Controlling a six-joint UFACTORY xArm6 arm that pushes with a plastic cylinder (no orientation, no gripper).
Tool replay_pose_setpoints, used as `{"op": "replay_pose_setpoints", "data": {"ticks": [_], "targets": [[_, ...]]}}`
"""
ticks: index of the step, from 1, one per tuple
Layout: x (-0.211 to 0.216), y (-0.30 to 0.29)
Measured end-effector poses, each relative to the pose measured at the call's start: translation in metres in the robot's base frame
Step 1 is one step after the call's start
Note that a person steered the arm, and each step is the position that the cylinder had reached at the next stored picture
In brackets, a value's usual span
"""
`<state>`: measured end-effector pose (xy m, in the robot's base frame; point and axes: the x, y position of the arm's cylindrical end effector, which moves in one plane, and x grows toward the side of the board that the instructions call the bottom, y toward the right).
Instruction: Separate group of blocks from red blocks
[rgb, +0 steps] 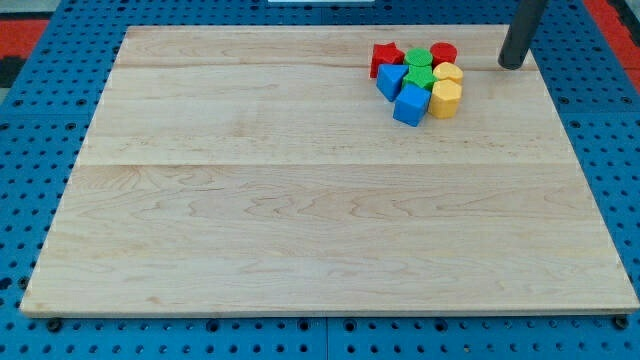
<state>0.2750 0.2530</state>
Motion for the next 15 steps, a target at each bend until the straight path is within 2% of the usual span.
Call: {"op": "replay_pose_setpoints", "data": {"ticks": [4,5,6,7,8,9,10,12,13,15], "targets": [[-0.003,0.001],[-0.043,-0.043],[-0.049,-0.095],[-0.049,-0.103],[-0.045,-0.041],[-0.022,0.050],[-0.003,0.015],[-0.015,-0.124],[-0.043,-0.142],[-0.043,-0.153]]}}
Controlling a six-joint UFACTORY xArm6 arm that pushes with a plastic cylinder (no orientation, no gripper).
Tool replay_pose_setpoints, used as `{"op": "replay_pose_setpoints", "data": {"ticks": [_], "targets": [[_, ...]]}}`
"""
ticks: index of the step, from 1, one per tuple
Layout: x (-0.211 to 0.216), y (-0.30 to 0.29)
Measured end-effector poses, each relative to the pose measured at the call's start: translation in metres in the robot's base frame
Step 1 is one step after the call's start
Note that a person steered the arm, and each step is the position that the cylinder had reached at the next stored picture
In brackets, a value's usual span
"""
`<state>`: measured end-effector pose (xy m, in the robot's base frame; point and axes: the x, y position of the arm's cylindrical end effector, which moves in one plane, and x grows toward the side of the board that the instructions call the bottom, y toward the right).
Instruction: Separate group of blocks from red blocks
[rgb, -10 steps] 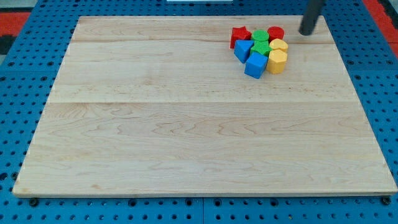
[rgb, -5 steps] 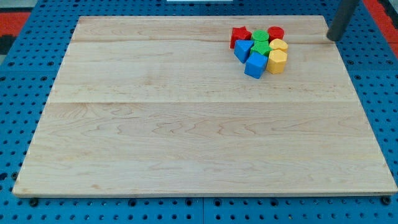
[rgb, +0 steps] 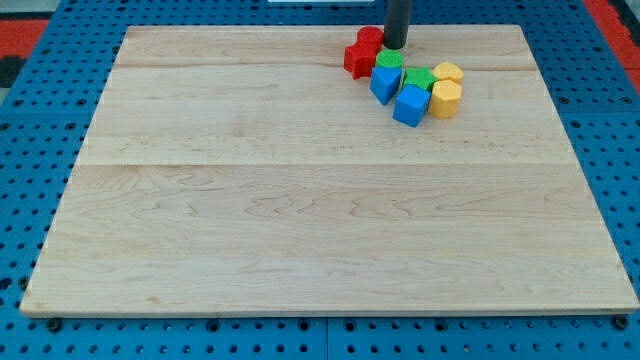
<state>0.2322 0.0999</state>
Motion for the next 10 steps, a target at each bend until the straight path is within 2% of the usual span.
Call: {"op": "replay_pose_setpoints", "data": {"ticks": [2,4,6,10], "targets": [[0.034,-0.035],[0.038,-0.064],[0.067,-0.016],[0.081,-0.006]]}}
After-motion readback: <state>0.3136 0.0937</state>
